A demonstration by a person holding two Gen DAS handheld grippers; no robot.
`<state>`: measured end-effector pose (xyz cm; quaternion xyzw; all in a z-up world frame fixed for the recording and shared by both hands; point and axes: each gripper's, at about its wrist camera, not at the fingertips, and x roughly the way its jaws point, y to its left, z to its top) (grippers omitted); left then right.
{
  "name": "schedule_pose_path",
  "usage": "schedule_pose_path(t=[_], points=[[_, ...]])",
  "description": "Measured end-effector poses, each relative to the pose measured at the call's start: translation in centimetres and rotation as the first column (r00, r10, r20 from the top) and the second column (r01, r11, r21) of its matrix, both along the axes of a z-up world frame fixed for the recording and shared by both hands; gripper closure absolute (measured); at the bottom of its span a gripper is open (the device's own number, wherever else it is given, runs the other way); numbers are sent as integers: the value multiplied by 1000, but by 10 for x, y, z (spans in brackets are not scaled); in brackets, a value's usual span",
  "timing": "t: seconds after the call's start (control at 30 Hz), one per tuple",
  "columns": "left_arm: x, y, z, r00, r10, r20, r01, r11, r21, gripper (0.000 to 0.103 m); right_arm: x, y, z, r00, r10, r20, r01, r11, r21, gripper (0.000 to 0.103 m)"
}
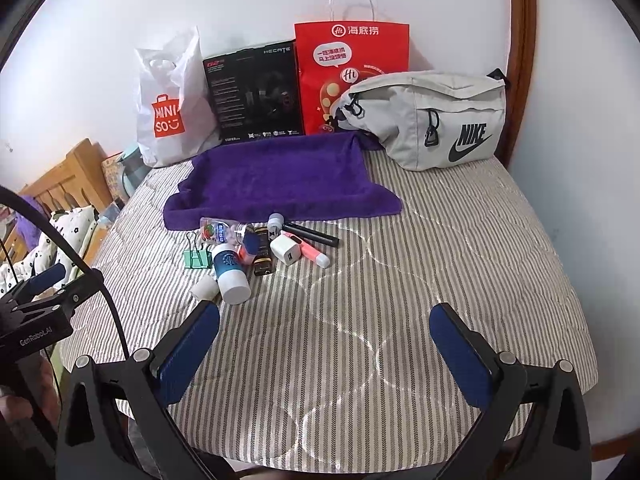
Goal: Organize rigid objects
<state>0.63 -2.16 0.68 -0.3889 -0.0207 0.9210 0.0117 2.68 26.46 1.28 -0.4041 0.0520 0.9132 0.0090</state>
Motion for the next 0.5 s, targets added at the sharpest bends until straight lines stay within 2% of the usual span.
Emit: schedule_pose_path(t=[0.5], points=[[3, -2, -1, 1000, -14, 0, 14, 1000, 5, 0, 0, -3, -3, 1000, 2, 13, -2, 1000, 4, 0]])
